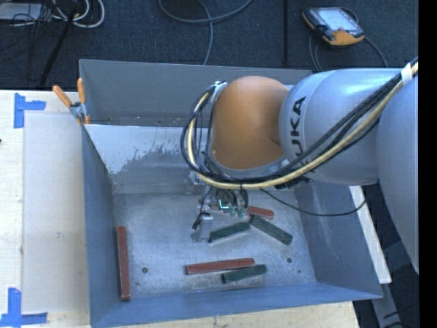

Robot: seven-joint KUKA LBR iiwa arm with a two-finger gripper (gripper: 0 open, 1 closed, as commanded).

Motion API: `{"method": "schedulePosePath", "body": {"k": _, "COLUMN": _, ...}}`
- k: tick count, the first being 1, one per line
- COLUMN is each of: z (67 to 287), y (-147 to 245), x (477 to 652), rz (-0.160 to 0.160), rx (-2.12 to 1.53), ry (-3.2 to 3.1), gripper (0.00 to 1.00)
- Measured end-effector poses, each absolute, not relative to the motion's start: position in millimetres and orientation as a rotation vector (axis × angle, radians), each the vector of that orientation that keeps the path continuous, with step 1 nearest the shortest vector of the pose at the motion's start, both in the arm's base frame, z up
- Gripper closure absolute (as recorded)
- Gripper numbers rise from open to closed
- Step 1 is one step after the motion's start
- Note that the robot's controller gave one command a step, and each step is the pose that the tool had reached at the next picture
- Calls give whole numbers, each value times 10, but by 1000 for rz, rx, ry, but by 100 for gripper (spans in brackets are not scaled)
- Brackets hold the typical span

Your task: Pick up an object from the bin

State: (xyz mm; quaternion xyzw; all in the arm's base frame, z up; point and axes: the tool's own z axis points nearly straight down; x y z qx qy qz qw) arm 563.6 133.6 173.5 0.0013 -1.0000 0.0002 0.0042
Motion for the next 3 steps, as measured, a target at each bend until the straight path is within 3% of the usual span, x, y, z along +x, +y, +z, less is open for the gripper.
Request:
{"method": "schedulePosePath", "body": {"k": 1, "z": 1775, "y": 1329, "x": 5654, "rz": -1, "rx": -2, "ry": -3140, "gripper": 0}}
{"method": "schedulePosePath", "body": {"k": 2, "z": 1134, "y": 1024, "x": 5314, "rz": -2, "rx": -45, "ry": -3143, "gripper": 0}}
{"method": "schedulePosePath", "body": {"k": 3, "z": 1095, "y": 765, "x": 5224, "rz": 1, "rx": -33, "ry": -3134, "gripper": 0}}
